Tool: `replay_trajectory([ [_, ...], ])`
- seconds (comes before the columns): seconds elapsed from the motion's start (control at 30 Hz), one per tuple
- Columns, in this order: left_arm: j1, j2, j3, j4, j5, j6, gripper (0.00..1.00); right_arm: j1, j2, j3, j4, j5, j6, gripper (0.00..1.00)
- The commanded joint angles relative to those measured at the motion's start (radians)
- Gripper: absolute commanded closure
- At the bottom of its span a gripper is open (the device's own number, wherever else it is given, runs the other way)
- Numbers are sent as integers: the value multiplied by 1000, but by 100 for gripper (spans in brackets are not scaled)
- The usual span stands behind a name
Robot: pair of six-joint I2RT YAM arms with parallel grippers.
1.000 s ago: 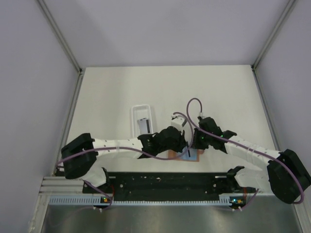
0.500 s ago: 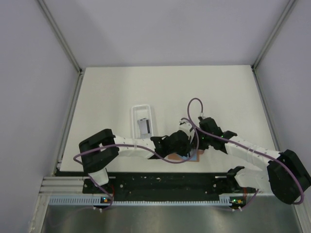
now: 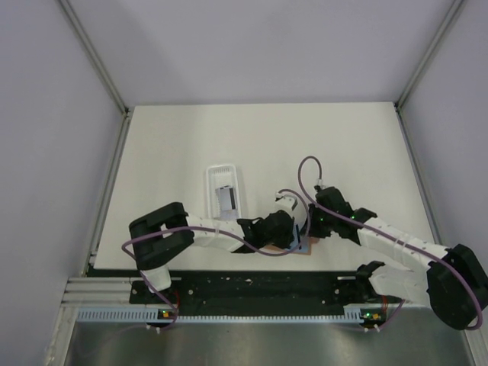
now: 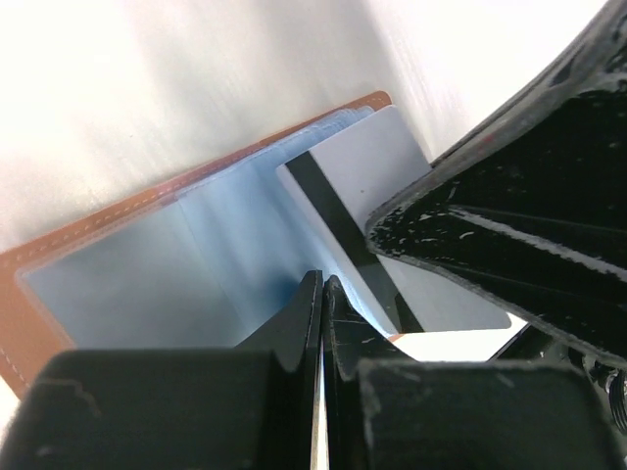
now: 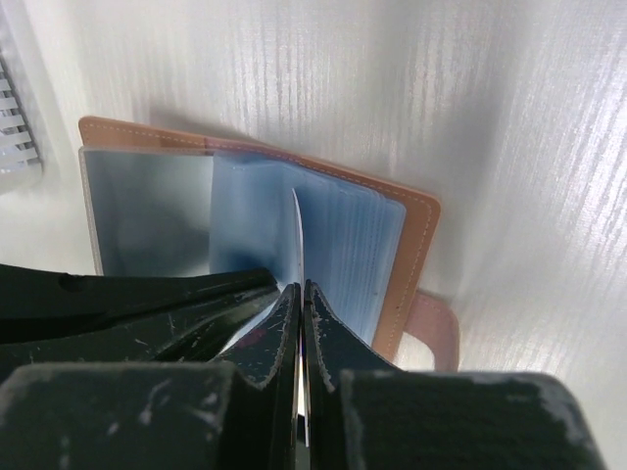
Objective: Put the credit cards into the card holder
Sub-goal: Insert the credit card into the card holder.
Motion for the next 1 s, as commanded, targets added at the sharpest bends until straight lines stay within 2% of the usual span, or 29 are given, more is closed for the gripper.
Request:
replay_trajectory([
  [0.0,0,-28,-61,-73,-50,-16,100,-1,-27,-6,-63,52,-14,100],
  [0.73,10,-141,-73,-134,-126,10,100,-12,-30,-29,-86,94,-12,100],
  [0.97,22,-130,-96,-127,-120,2,100,-13,-53,-30,-96,94,-12,100],
])
